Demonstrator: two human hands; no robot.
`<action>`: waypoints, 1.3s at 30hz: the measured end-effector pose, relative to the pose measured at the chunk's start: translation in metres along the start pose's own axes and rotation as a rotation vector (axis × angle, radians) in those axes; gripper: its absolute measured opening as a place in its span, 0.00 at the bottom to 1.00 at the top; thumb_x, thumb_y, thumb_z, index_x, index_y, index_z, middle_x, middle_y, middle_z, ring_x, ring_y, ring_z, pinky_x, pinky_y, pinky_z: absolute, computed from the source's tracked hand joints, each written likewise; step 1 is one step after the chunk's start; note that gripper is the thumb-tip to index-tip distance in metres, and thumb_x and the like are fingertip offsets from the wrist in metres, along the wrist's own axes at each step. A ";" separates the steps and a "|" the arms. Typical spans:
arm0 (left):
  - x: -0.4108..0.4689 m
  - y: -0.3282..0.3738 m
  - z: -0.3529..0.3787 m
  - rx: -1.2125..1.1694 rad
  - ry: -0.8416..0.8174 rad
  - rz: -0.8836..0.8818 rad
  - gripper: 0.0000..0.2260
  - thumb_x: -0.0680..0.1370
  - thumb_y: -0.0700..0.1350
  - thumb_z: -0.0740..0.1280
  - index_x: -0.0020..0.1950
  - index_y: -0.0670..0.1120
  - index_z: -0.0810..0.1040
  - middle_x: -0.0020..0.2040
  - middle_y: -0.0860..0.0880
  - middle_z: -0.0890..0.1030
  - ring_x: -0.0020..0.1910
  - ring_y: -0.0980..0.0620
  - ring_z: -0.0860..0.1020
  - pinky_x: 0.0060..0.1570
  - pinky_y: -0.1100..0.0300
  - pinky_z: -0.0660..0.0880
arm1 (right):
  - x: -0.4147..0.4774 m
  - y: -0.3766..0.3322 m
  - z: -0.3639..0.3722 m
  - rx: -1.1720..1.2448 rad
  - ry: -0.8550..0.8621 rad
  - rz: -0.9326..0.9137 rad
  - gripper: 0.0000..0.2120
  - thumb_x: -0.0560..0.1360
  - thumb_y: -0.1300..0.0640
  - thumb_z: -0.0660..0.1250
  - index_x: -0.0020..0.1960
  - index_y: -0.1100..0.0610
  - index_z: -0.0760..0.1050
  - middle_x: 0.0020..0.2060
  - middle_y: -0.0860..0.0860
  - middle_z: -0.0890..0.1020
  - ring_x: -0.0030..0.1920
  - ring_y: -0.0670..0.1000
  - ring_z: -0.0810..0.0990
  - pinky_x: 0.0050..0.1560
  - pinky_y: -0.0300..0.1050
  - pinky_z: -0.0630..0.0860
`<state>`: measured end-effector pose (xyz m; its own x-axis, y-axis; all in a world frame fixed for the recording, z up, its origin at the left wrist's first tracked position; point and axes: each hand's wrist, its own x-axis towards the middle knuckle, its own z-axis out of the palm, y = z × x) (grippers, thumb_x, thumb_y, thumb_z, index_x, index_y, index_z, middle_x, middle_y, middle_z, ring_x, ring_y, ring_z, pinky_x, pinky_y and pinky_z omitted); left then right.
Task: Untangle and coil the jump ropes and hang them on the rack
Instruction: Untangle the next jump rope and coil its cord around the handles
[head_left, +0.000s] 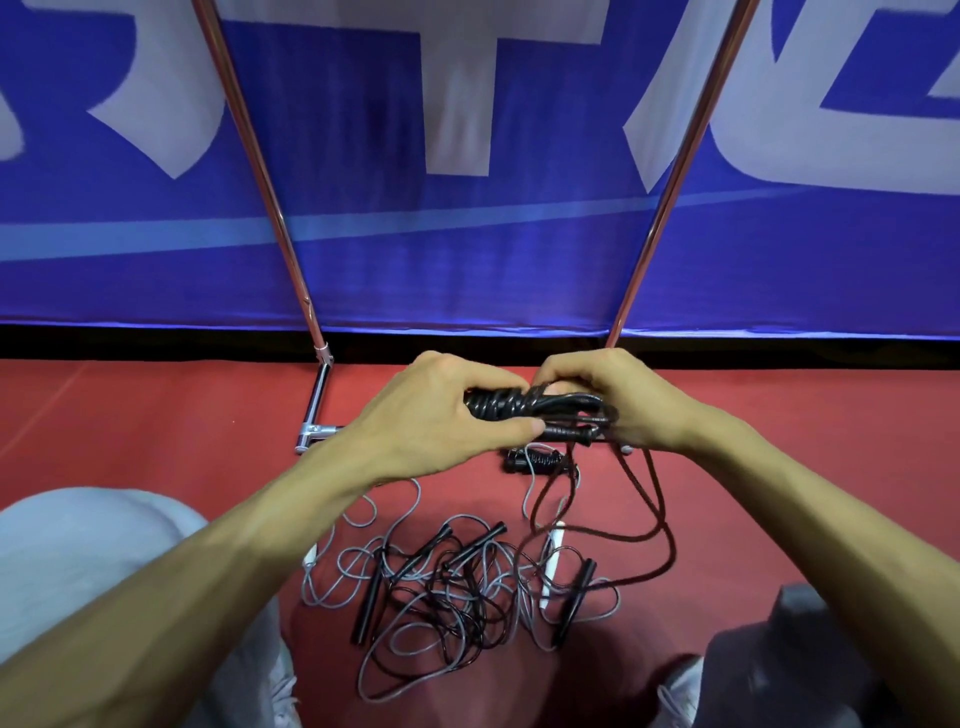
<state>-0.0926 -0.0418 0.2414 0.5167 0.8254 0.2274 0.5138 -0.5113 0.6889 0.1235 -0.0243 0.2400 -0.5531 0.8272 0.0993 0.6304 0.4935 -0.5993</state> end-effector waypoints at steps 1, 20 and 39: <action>0.000 0.001 -0.002 -0.047 0.015 -0.014 0.13 0.70 0.60 0.70 0.48 0.53 0.84 0.33 0.46 0.78 0.34 0.46 0.72 0.36 0.52 0.70 | 0.000 0.001 0.003 -0.011 -0.013 0.012 0.04 0.74 0.64 0.68 0.45 0.56 0.78 0.38 0.47 0.82 0.39 0.44 0.79 0.41 0.37 0.74; 0.016 -0.024 -0.017 0.159 0.340 -0.338 0.12 0.74 0.60 0.69 0.54 0.59 0.74 0.37 0.55 0.76 0.42 0.46 0.74 0.43 0.53 0.71 | 0.005 -0.027 0.014 0.031 -0.193 0.345 0.11 0.77 0.54 0.63 0.36 0.53 0.75 0.28 0.48 0.81 0.33 0.49 0.80 0.44 0.46 0.77; 0.006 -0.010 0.005 0.869 -0.067 0.040 0.27 0.67 0.73 0.64 0.60 0.61 0.78 0.43 0.55 0.69 0.38 0.51 0.65 0.41 0.58 0.59 | -0.004 -0.035 -0.002 -0.081 0.051 0.050 0.09 0.66 0.49 0.77 0.36 0.55 0.83 0.28 0.48 0.80 0.29 0.44 0.73 0.30 0.34 0.65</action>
<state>-0.0911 -0.0328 0.2324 0.5708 0.8011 0.1800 0.8207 -0.5636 -0.0940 0.1047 -0.0438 0.2620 -0.4926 0.8630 0.1124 0.6998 0.4696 -0.5383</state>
